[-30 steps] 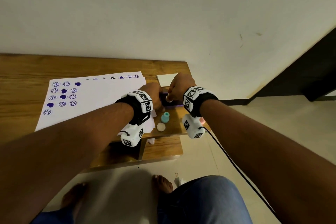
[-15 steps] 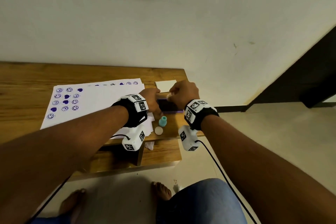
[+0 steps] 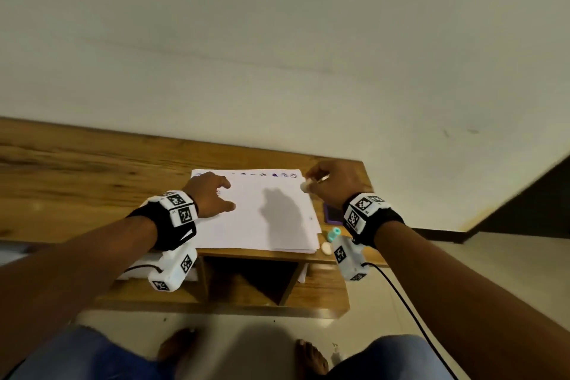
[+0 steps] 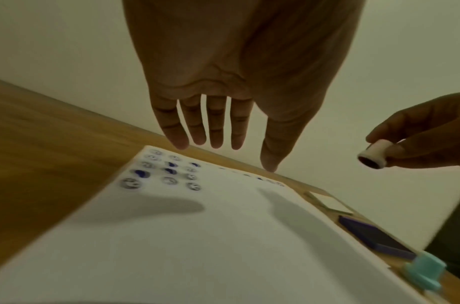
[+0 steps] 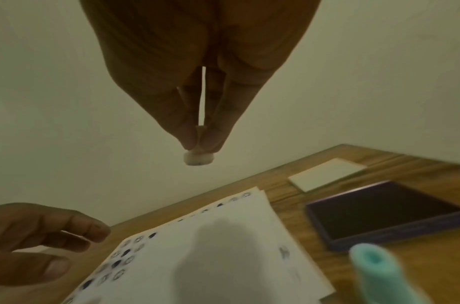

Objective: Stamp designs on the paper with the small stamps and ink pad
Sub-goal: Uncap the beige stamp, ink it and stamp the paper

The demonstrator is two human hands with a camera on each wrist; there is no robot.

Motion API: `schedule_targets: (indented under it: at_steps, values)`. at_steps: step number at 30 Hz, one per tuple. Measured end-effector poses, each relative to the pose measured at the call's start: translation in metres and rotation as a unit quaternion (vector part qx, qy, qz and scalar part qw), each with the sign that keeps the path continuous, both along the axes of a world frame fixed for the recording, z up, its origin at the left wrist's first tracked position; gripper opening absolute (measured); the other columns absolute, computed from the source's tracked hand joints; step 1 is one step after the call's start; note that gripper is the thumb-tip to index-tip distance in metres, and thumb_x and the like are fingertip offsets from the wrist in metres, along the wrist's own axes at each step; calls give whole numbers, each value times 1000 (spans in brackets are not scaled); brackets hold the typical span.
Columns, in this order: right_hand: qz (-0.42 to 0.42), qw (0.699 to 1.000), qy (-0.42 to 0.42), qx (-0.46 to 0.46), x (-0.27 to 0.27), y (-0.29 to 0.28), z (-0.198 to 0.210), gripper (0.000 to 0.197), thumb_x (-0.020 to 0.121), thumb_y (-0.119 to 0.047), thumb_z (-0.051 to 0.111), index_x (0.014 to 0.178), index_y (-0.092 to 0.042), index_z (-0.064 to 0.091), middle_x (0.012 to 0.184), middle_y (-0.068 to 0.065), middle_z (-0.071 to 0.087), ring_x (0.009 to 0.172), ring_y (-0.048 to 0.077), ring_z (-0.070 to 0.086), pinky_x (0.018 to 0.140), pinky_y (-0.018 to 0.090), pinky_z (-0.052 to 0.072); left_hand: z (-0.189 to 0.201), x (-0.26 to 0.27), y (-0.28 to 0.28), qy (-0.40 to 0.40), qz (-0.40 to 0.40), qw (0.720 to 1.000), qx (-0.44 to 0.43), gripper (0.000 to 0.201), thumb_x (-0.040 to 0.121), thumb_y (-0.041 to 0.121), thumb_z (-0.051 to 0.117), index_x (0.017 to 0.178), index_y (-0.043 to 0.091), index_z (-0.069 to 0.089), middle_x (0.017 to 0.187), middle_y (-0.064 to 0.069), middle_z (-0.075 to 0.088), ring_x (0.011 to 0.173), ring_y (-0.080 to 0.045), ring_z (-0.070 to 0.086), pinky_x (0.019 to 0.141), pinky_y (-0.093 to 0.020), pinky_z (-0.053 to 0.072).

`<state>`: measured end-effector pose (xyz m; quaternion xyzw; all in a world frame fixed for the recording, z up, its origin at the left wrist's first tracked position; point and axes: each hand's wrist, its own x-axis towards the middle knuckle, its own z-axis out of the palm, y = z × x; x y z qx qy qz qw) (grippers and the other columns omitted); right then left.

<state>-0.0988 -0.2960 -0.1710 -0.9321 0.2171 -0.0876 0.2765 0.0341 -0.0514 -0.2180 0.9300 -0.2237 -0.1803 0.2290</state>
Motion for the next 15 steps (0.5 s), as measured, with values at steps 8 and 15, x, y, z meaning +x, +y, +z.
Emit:
schedule_targets:
  at_steps: [8,15]
  values:
    - [124,991,39,-20,52,94,-25,15,79,-26,78,94,-25,76,91,-13,71,91,8,62,82,24,50,-26,16,96,47,82,995,30,71,75,45,74,138,21,51,143,1,52,128,-21,51,103,-30,41]
    - [143,988,48,-15,77,134,-53,13,79,-26,78,92,-24,76,94,-9,75,94,13,65,85,27,48,-54,-6,95,-11,51,993,103,69,74,64,63,133,32,51,146,1,40,132,-29,39,109,-46,32]
